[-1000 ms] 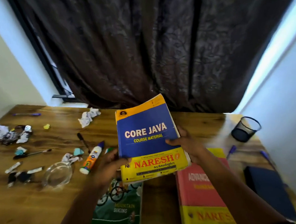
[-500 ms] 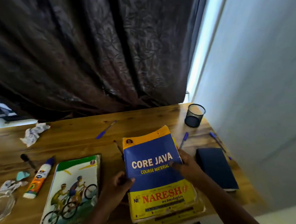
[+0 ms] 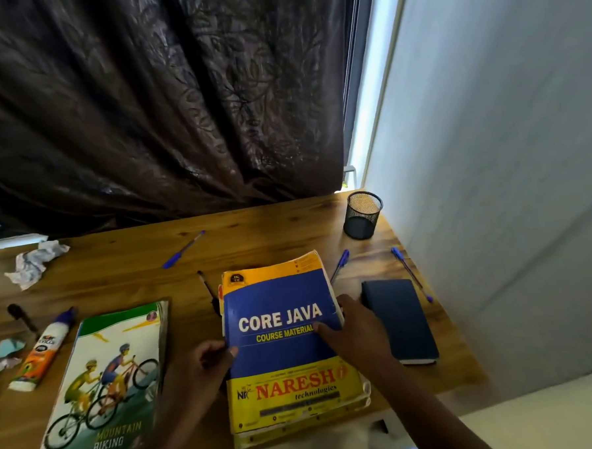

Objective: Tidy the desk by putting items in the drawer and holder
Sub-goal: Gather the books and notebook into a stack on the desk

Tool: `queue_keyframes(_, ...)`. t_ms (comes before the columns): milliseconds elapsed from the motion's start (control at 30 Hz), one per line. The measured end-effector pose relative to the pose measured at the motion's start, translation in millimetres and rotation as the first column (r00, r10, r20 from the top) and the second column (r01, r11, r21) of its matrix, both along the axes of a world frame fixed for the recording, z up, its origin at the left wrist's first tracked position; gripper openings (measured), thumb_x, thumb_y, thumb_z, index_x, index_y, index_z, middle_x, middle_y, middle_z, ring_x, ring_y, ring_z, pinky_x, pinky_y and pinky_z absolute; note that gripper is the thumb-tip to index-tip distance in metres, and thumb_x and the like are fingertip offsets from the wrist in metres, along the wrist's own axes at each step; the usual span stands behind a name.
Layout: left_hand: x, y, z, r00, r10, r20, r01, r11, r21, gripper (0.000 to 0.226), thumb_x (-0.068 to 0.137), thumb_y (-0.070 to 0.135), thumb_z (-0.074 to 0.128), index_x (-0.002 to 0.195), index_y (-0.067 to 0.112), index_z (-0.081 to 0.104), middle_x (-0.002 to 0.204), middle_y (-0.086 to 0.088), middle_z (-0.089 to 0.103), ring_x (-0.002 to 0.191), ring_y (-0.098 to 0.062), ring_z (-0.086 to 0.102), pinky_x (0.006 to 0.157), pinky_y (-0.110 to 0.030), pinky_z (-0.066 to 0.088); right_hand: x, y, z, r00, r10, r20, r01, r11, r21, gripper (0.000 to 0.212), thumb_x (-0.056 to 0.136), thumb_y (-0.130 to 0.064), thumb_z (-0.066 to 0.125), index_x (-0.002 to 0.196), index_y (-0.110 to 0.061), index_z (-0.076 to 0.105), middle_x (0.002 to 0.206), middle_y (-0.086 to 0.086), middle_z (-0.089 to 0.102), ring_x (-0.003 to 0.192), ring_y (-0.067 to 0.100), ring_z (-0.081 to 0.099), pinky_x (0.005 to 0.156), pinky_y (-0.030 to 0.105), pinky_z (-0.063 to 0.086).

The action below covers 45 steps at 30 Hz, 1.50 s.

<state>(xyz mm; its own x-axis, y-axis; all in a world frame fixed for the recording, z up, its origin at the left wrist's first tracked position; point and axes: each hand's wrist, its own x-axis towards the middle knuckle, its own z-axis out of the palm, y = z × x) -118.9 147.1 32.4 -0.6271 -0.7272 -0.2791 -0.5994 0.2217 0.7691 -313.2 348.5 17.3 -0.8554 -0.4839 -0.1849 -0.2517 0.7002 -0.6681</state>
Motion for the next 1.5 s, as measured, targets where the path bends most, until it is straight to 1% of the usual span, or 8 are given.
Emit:
queue_keyframes(333,-2.2,0.3,-2.1,0.998,0.064,0.021,-0.065,0.995,0.075,0.026,0.08,0.025,0.085,0.097,0.014,0.067,0.081,-0.005,0.076,0.067,-0.019,0.075,0.056,-0.04,0.063,10.8,10.0,-1.0,0.999,0.01,-0.031,-0.007,0.997,0.077,0.065,0.086,-0.065,0.068,0.136,-0.032,0.044,0.135,-0.005,0.056,0.119,0.016,0.061,0.09,0.038,0.058)
queue_keyframes(500,-8.9,20.4,11.9,0.998,-0.065,-0.019,0.057,0.952,-0.3,0.05,0.088,0.023,0.078,0.133,0.024,0.057,0.115,0.008,0.067,0.098,-0.008,0.062,0.061,-0.019,0.047,4.3,22.1,13.3,0.976,-0.148,-0.16,0.159,0.986,0.058,0.052,0.094,-0.057,0.06,0.137,-0.031,0.046,0.13,-0.004,0.053,0.117,0.014,0.056,0.085,0.03,0.051)
queue_keyframes(633,-47.3,62.3,24.6,0.938,-0.288,-0.191,0.194,0.896,-0.399,0.041,0.096,0.02,0.067,0.135,0.025,0.058,0.127,0.006,0.062,0.105,-0.005,0.062,0.071,-0.015,0.051,-15.2,46.9,15.0,0.93,-0.229,-0.288,0.288,0.94,0.181,0.054,0.094,-0.052,0.059,0.138,-0.025,0.045,0.136,0.006,0.05,0.126,0.023,0.048,0.1,0.037,0.047)
queue_keyframes(900,-141.3,158.3,45.6,0.836,-0.524,-0.165,0.549,0.787,0.281,0.055,0.102,0.032,0.057,0.153,0.021,0.038,0.144,0.007,0.049,0.123,-0.004,0.046,0.095,-0.023,0.041,-36.5,83.2,8.8,0.926,-0.372,-0.065,0.373,0.877,0.304,0.089,0.089,-0.064,0.058,0.155,-0.013,0.026,0.157,0.016,0.034,0.14,0.037,0.04,0.108,0.052,0.042)
queue_keyframes(1000,-168.1,174.2,34.9,0.89,-0.436,-0.133,0.45,0.792,0.414,0.037,0.103,0.035,0.054,0.134,0.015,0.054,0.137,-0.002,0.061,0.117,-0.014,0.059,0.094,-0.028,0.047,-38.6,94.0,3.3,0.91,-0.412,0.044,0.39,0.888,0.244,0.09,0.083,-0.075,0.052,0.15,-0.017,0.037,0.151,0.013,0.045,0.131,0.035,0.052,0.101,0.051,0.05)
queue_keyframes(1267,-190.0,199.7,23.3,0.993,-0.114,-0.028,0.103,0.731,0.674,0.073,0.09,0.058,0.061,0.148,0.016,0.045,0.137,-0.01,0.058,0.119,-0.028,0.058,0.099,-0.041,0.049,-40.3,106.6,10.7,0.914,-0.398,0.077,0.386,0.913,0.134,0.028,0.098,-0.052,0.054,0.098,-0.024,0.053,0.095,-0.002,0.059,0.09,0.021,0.059,0.071,0.032,0.044)
queue_keyframes(1367,-192.5,198.5,26.2,1.0,-0.011,0.004,0.005,0.696,0.718,0.068,0.089,0.059,0.061,0.143,0.018,0.051,0.128,-0.01,0.063,0.11,-0.028,0.061,0.085,-0.039,0.051,-39.1,107.6,11.1,0.915,-0.399,0.066,0.392,0.915,0.098,0.033,0.1,-0.05,0.053,0.109,-0.02,0.059,0.099,0.0,0.062,0.09,0.019,0.059,0.065,0.028,0.04)
queue_keyframes(1500,-197.7,197.8,32.1,0.995,-0.048,0.088,-0.039,0.631,0.775,0.059,0.096,0.055,0.057,0.138,0.014,0.051,0.127,-0.015,0.061,0.113,-0.031,0.059,0.099,-0.045,0.051,-42.8,109.1,10.8,0.9,-0.432,0.066,0.421,0.897,0.136,0.047,0.103,-0.051,0.045,0.126,-0.012,0.06,0.12,0.008,0.066,0.109,0.028,0.063,0.078,0.032,0.042)
